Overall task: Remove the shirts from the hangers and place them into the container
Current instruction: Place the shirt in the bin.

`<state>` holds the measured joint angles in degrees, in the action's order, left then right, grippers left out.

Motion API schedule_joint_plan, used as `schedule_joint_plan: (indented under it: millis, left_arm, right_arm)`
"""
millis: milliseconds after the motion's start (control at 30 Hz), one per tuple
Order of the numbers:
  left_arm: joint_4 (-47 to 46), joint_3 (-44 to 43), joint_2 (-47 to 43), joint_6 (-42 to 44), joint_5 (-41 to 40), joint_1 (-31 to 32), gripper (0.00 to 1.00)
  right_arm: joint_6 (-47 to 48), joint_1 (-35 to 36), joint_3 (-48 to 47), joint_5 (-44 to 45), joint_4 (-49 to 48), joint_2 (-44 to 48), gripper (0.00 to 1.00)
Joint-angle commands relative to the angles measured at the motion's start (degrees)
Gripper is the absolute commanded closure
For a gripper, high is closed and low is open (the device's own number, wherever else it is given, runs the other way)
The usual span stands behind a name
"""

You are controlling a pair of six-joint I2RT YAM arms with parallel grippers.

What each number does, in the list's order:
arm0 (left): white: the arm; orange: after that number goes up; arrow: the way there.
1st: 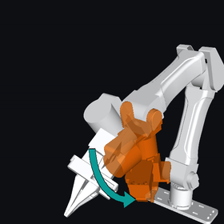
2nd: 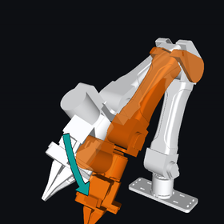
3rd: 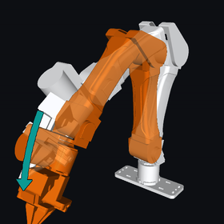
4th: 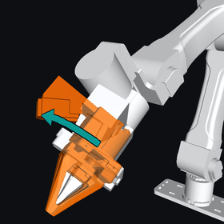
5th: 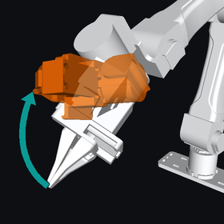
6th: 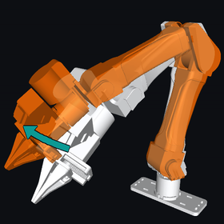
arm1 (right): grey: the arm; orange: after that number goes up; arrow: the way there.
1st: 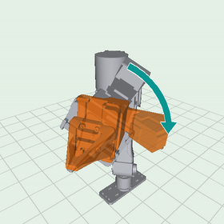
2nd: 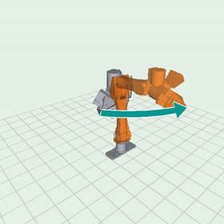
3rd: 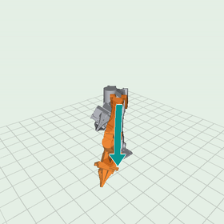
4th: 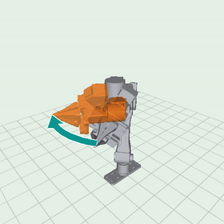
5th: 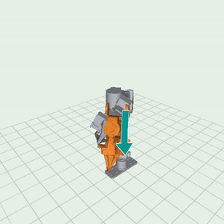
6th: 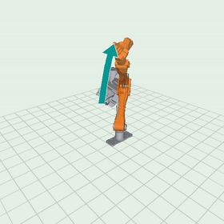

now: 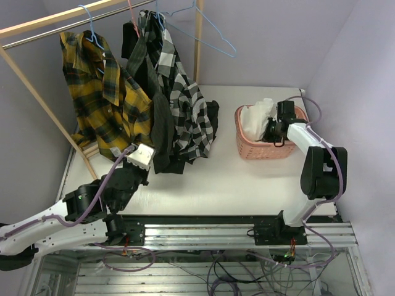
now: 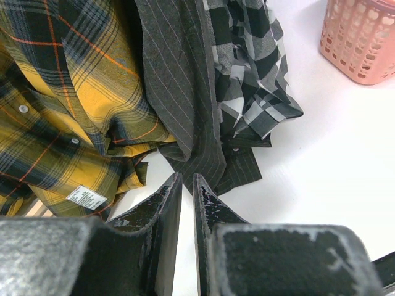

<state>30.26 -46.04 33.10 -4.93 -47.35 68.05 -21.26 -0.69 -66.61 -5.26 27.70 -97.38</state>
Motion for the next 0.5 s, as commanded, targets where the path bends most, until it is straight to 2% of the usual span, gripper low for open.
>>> schedule_joint_plan:
  millis: [0,100,167,200,233,367,467]
  left_arm:
    - [-0.8,-0.4,-1.4,-0.7,0.2,-0.3,0.76]
    - [-1.5,0.0,-1.8,-0.2,0.2,-0.3,0.76]
    - [-1.6,0.2,-1.7,-0.1,0.3,-0.3,0.75]
    - [-1.7,0.2,-1.5,0.0,0.4,-0.3,0.75]
    - [-1.7,0.1,-1.2,0.0,0.5,-0.3,0.75]
    - [-1.4,-0.1,-0.2,-0.1,0.8,-0.3,0.75]
    - [-1.2,-0.4,0.1,-0.3,0.9,-0.3,0.75]
  right_arm:
    - [-2.2,-0.4,1.1,3.8,-2.0,-1.2,0.78]
    - [-2.7,-0.4,1.7,4.8,-2.0,0.7,0.69]
    - [-2.9,-0.4,1.4,5.3,-1.4,3.0,0.60]
    - [-2.8,-0.4,0.6,5.7,-0.7,4.2,0.36]
    - [-2.8,-0.4,-0.3,6.2,0.2,5.3,0.27]
    - [-2.1,-0.4,-6.2,9.1,4.6,9.4,0.24]
    - [-0.7,-0.3,-9.8,9.0,6.2,12.6,0.29]
